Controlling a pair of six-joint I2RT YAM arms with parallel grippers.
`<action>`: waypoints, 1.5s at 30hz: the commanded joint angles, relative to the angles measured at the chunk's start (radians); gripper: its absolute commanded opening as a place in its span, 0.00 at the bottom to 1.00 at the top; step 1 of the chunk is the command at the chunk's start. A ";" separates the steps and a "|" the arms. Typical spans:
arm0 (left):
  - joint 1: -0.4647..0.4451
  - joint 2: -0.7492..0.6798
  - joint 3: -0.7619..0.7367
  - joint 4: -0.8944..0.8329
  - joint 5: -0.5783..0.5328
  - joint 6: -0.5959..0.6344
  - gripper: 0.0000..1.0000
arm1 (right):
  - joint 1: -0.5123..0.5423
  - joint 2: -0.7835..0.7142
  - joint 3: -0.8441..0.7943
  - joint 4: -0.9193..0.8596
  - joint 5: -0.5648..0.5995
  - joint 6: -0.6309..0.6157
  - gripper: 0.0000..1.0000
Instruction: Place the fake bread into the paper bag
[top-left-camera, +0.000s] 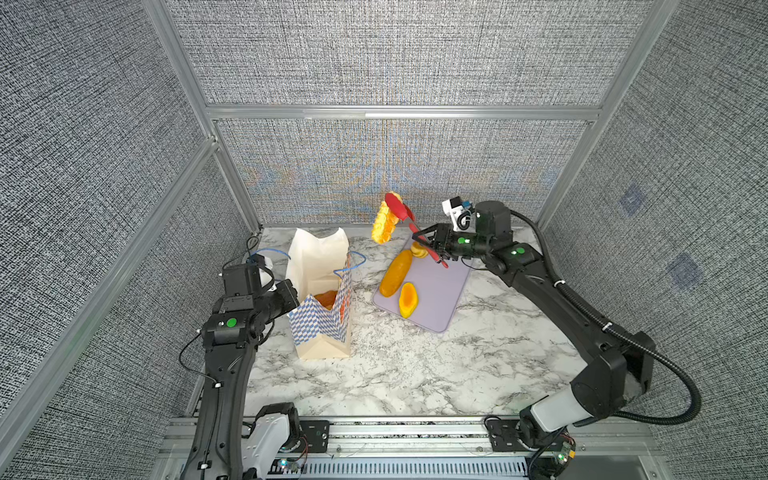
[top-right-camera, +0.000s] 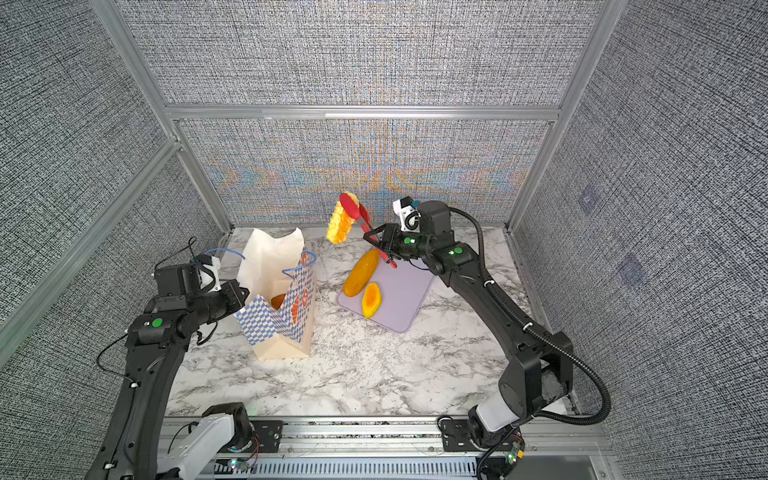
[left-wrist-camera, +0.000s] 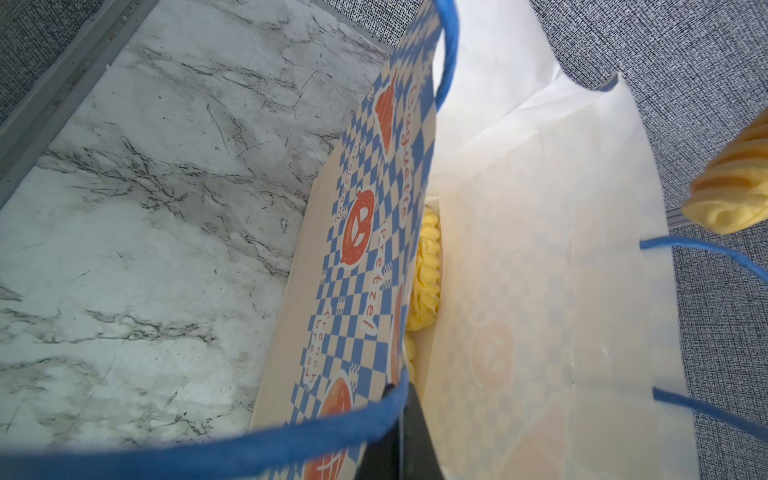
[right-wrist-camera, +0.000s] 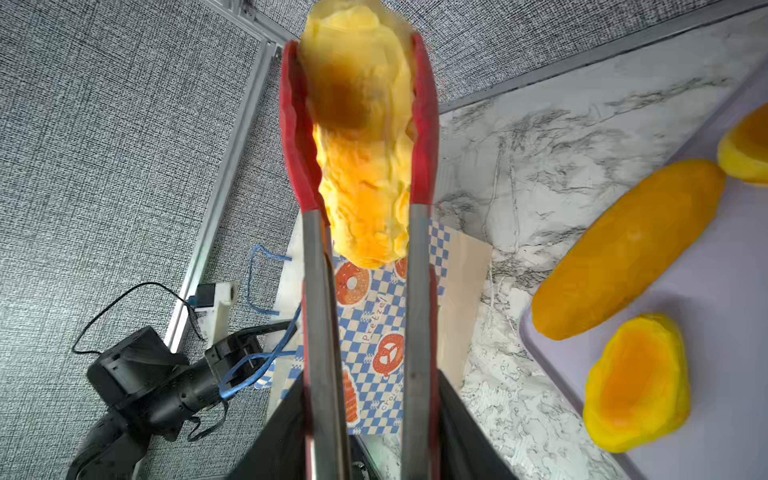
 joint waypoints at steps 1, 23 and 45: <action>0.002 -0.001 0.004 0.012 0.000 0.004 0.04 | 0.018 -0.002 0.026 0.075 -0.035 0.002 0.44; 0.001 -0.004 -0.002 0.015 -0.002 0.005 0.03 | 0.197 0.125 0.297 -0.175 0.034 -0.175 0.44; 0.001 -0.004 -0.008 0.018 0.001 0.005 0.04 | 0.340 0.258 0.533 -0.435 0.196 -0.344 0.45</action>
